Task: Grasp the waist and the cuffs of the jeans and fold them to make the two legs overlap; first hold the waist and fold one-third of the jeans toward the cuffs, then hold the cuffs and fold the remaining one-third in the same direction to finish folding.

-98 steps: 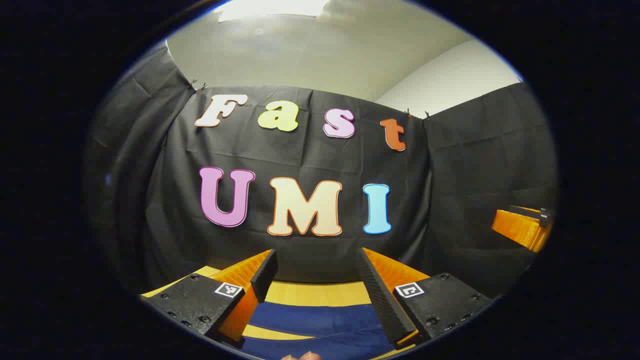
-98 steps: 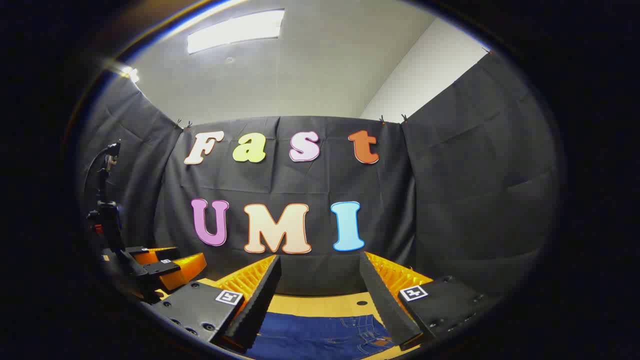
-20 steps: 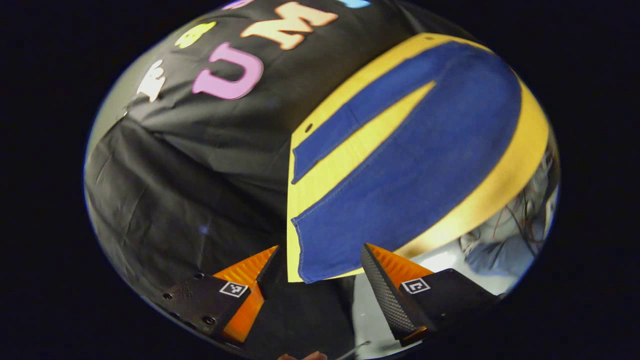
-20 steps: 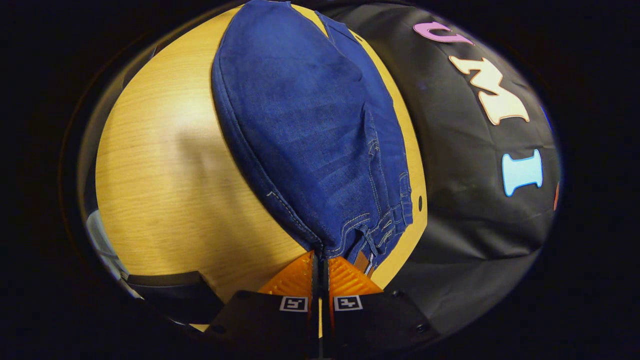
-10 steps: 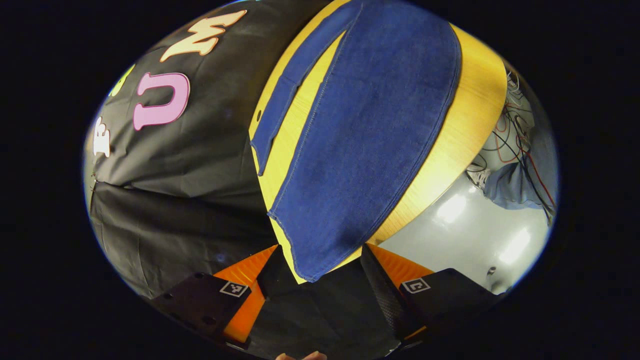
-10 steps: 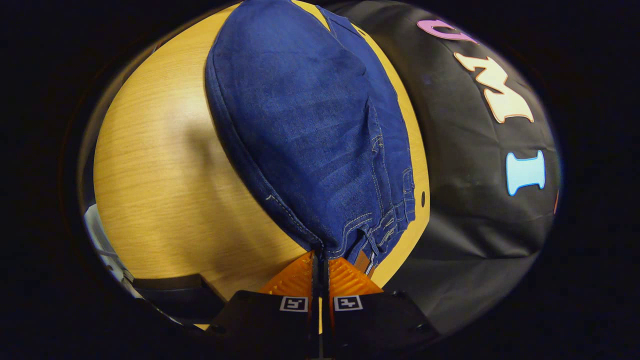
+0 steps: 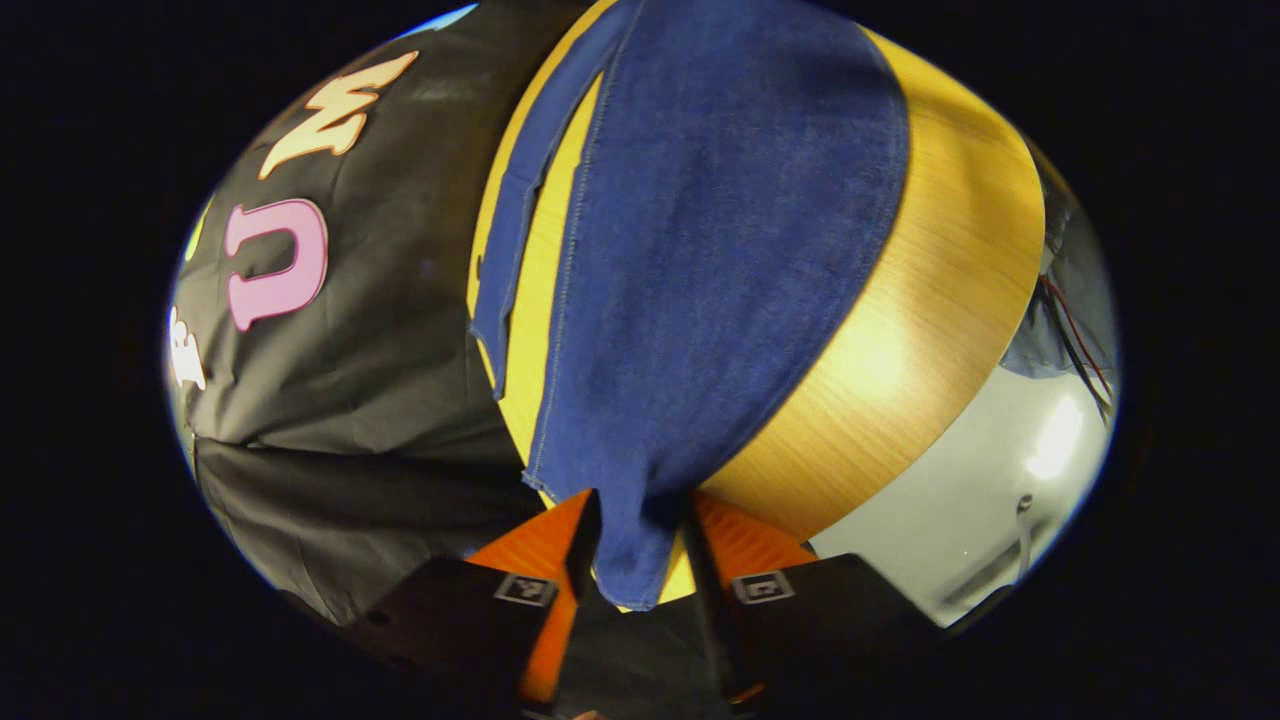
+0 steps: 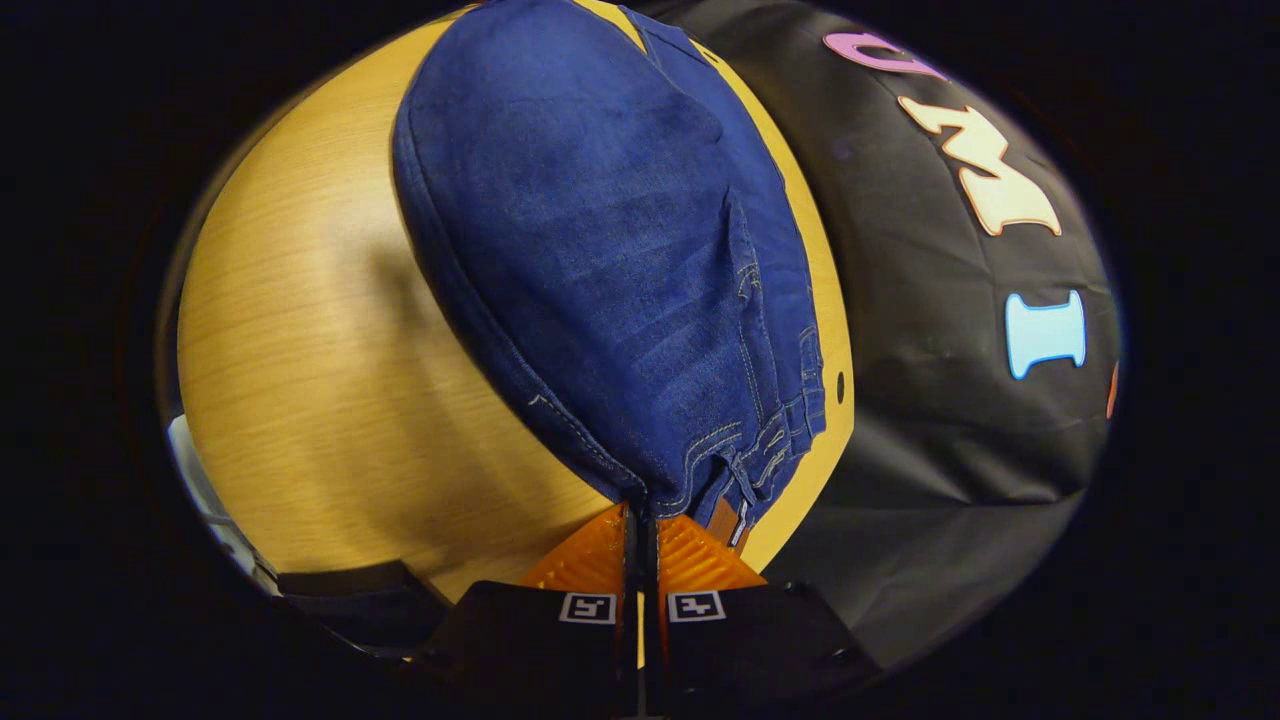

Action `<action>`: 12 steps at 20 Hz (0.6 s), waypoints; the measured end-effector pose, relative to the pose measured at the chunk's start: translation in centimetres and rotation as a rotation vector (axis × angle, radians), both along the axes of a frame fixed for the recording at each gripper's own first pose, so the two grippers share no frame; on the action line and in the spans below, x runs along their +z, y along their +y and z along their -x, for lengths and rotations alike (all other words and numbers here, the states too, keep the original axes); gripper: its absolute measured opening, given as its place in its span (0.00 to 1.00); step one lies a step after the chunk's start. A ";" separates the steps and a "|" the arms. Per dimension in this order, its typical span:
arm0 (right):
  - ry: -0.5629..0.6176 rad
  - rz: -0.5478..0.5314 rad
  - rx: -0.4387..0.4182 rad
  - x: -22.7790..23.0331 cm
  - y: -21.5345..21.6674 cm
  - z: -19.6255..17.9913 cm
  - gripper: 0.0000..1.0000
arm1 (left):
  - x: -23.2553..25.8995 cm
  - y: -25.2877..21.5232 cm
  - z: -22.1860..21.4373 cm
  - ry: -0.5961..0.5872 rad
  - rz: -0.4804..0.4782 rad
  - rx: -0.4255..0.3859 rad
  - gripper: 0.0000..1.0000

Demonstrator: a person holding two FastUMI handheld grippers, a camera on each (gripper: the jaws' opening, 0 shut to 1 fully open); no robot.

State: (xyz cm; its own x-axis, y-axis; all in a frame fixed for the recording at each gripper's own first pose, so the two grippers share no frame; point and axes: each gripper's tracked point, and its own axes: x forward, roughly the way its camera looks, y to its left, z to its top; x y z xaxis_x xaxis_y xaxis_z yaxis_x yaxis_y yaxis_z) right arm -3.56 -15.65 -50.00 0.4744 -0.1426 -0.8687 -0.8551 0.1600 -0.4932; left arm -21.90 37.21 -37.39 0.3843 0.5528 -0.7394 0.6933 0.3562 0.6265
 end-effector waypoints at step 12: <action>-0.305 -0.128 -0.399 5.6 0.7 -3.7 0.05 | 2.1 -0.5 -4.4 -0.044 0.206 0.237 0.00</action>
State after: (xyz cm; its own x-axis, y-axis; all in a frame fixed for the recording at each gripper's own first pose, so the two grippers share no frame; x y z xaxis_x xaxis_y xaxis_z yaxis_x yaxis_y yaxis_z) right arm 0.16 -14.90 -44.42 0.6391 -0.2656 -0.7218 -0.5356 0.5199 -0.6655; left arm -17.50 36.67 -35.32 0.2972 0.4707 -0.8308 0.5496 0.6272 0.5519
